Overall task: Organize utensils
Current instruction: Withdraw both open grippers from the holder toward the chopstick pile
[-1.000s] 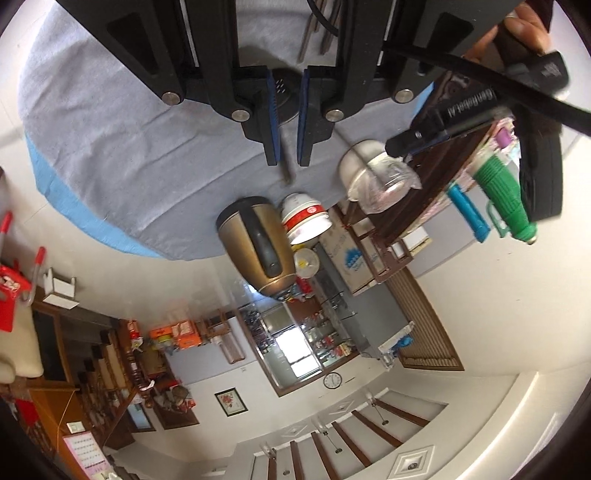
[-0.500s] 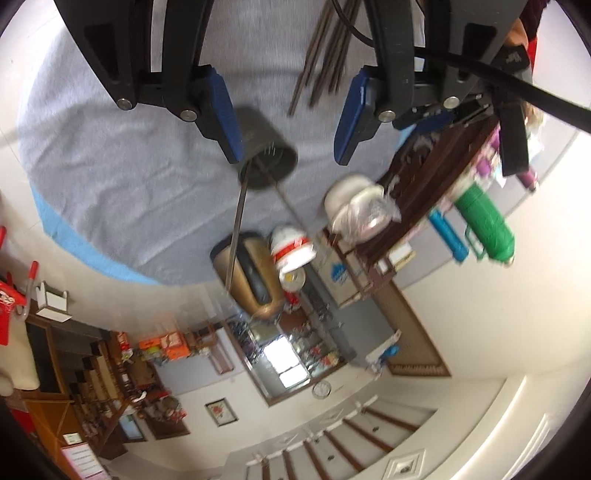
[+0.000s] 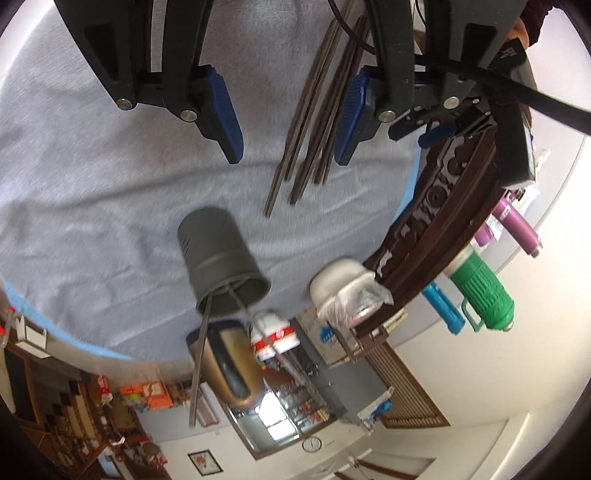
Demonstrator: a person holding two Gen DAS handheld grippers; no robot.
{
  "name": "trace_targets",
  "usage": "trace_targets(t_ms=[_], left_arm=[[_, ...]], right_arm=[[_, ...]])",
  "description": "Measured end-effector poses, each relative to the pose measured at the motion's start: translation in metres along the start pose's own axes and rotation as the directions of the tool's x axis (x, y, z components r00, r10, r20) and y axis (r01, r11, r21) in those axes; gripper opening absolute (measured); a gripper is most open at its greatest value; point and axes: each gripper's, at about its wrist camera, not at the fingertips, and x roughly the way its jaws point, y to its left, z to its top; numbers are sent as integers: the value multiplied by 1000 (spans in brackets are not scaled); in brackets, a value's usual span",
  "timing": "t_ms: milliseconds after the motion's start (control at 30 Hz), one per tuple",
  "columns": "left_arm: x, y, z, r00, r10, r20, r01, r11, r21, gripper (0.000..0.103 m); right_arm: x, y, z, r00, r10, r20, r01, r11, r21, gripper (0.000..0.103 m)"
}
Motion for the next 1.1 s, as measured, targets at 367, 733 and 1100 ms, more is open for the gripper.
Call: trace_targets(t_ms=[367,733,1100], left_arm=[[5,4,1,1000,27,-12,-26,1000,2,55],[1,-38,10,998,-55,-15,56,995,82,56],[4,-75,12,996,-83,-40,88,984,157,56]], right_arm=[[5,9,-1,999,-41,-13,40,999,-37,56],[-7,-16,11,988,-154,29,154,988,-15,56],[-10,-43,13,985,-172,29,171,984,42,56]])
